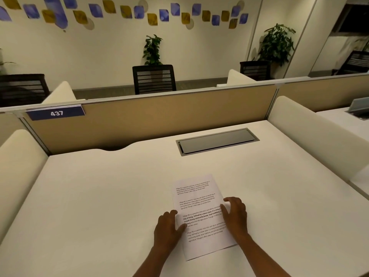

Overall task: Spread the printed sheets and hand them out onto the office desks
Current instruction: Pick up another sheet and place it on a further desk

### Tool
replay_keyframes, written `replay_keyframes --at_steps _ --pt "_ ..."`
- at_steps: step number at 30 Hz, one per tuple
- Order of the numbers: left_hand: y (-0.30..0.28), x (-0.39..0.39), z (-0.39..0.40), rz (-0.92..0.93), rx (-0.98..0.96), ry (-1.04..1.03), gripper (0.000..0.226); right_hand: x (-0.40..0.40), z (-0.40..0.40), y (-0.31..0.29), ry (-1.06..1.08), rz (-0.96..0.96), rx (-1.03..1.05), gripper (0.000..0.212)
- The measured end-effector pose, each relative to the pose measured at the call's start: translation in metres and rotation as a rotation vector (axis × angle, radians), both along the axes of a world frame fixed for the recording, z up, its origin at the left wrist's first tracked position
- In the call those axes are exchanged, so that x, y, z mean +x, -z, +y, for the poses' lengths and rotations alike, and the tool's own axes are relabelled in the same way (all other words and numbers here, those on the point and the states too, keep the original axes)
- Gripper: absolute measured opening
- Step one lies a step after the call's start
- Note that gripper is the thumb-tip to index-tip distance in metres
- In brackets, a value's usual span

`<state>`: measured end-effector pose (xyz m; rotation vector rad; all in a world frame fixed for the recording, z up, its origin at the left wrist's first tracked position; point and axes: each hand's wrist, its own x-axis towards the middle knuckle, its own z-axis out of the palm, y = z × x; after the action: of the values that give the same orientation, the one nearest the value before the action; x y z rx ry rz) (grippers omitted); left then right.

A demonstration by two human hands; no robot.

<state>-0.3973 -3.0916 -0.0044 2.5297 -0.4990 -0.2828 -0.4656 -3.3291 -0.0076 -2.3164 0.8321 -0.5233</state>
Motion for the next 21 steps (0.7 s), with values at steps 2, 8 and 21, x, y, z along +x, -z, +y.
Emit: replay_keyframes --at_steps 2,8,21 --pt "0.002 -0.004 0.000 -0.090 0.071 0.050 0.077 -0.006 0.002 0.006 -0.110 -0.019 -0.061 0.022" --pt "0.018 -0.005 0.001 -0.162 0.305 0.268 0.087 -0.015 0.003 0.033 -0.299 0.101 -0.228 0.059" --pt "0.031 -0.002 -0.006 -0.157 0.412 0.246 0.080 -0.012 0.009 0.037 -0.332 0.287 -0.177 0.112"
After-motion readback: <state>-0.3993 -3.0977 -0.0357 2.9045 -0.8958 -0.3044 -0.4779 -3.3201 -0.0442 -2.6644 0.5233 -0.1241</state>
